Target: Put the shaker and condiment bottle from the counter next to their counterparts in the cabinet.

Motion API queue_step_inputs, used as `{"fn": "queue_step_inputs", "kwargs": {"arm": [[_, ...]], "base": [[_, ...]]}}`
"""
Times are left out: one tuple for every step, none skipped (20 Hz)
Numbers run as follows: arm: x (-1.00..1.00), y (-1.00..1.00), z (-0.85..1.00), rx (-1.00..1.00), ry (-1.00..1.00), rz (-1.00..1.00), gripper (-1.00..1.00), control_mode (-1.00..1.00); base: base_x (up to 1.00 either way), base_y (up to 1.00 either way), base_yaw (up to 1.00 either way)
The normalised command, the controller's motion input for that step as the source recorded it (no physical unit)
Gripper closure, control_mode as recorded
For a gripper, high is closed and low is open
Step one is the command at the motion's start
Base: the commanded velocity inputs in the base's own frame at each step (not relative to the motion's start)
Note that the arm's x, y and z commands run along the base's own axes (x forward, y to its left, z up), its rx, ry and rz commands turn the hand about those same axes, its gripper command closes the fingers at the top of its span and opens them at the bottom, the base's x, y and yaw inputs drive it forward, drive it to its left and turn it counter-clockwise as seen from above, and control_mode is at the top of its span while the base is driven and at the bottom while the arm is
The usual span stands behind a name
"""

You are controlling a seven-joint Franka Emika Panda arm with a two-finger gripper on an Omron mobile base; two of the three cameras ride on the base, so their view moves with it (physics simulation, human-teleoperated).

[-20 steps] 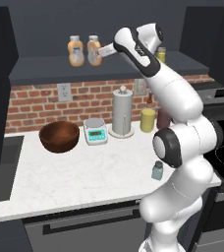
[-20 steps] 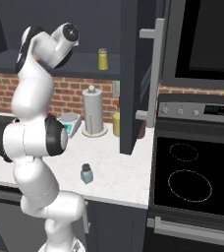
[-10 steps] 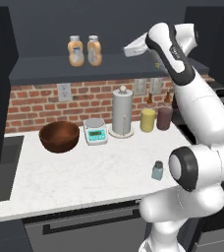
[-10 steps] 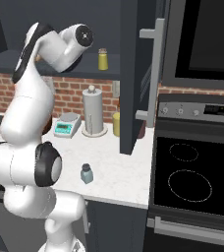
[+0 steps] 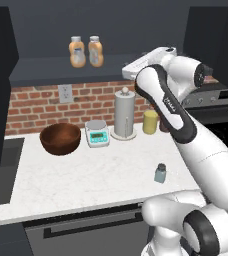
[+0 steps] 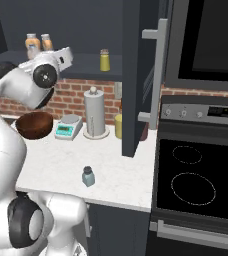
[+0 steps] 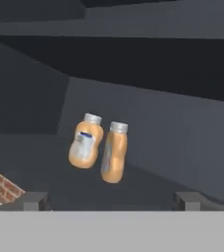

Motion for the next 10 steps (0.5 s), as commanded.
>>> {"fn": "queue_step_inputs", "kwargs": {"arm": [[-1.0, 0.63, -0.25, 0.06, -0.11, -0.62, -1.0, -1.0], [-1.0, 0.54, -0.25, 0.05, -0.11, -0.66, -1.0, -1.0], [-1.0, 0.5, -0.25, 0.04, -0.12, -0.68, -1.0, -1.0], [-1.0, 0.42, -0.19, 0.05, -0.13, -0.72, -1.0, -1.0], [-1.0, 0.35, -0.09, 0.07, -0.15, -0.75, -1.0, -1.0], [-0.96, 0.29, 0.0, 0.11, -0.14, -0.78, -1.0, -1.0], [-0.88, 0.27, 0.0, 0.11, -0.11, -0.79, -1.0, -1.0], [-0.81, 0.22, 0.0, 0.13, -0.05, -0.79, -1.0, -1.0], [-0.56, 0.0, 0.0, 0.13, 0.0, -0.76, -1.0, -1.0], [-0.4, -0.05, 0.0, 0.13, 0.05, -0.77, -1.0, -1.0]], "base": [[0.0, 0.0, 0.0], [0.0, 0.0, 0.0], [0.0, 0.0, 0.0], [0.0, 0.0, 0.0], [0.0, 0.0, 0.0], [0.0, 0.0, 0.0], [0.0, 0.0, 0.0], [0.0, 0.0, 0.0], [0.0, 0.0, 0.0], [0.0, 0.0, 0.0]]}}
